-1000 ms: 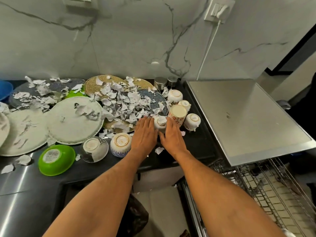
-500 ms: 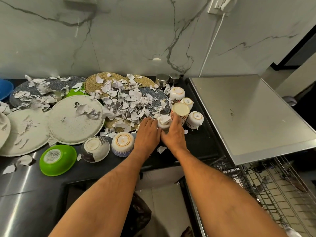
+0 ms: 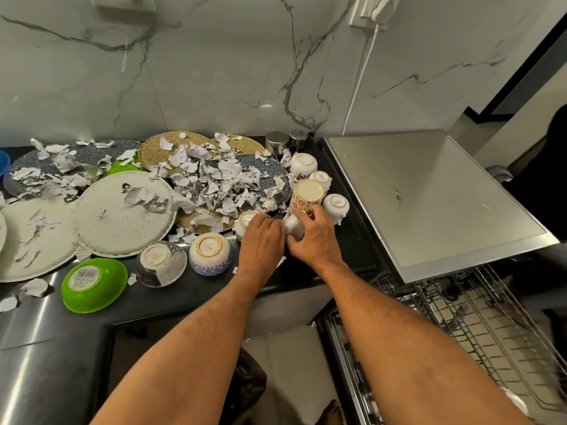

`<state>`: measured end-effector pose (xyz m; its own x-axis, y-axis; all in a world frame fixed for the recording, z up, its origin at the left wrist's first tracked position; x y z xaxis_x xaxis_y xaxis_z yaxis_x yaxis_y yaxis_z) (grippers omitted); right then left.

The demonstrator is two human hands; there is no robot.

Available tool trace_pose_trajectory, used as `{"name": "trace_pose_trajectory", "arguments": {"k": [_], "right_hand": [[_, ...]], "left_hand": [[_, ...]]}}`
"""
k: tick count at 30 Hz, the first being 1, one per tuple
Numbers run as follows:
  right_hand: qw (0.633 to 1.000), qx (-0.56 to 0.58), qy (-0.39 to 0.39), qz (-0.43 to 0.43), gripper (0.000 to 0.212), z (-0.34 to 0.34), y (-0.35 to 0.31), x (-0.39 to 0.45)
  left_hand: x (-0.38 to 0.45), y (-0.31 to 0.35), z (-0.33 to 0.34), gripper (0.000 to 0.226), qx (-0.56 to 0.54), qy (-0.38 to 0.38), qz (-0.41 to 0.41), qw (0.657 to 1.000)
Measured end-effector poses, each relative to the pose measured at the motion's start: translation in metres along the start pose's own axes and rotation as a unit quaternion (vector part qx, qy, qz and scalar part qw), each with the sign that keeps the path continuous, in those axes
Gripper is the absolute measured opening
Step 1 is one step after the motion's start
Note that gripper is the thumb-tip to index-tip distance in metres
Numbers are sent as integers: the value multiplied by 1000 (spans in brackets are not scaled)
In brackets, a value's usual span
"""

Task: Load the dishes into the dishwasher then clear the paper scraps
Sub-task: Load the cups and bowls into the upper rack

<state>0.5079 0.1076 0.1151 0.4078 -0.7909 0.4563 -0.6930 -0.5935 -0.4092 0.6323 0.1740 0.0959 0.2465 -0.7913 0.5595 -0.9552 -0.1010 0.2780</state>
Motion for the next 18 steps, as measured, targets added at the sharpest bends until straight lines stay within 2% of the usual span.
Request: {"name": "trace_pose_trajectory", "arguments": {"k": [5, 9, 13, 18], "right_hand": [[1000, 18, 7, 16, 60, -14, 8, -11], [996, 69, 37, 37, 56, -32, 21, -23], [992, 97, 73, 37, 53, -56, 43, -40], [989, 95, 94, 69, 52, -97, 90, -75]], "left_hand": [[-4, 14, 1, 31, -36, -5, -11, 999], [-8, 35, -2, 30, -126, -8, -28, 992], [-14, 63, 2, 39, -222, -57, -70, 971], [-23, 120, 27, 45, -290, -115, -39, 949]]}}
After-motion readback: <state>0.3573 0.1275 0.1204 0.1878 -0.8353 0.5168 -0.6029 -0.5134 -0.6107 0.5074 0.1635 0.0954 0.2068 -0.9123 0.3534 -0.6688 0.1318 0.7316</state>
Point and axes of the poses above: each hand's wrist, its own x-axis towards the middle knuckle, its own z-axis out of the palm, y = z × x, the point moved 3 cm from there along x, towards the middle knuckle, and after that the axes turned 9 degrees about y, right-handed, at the moved point
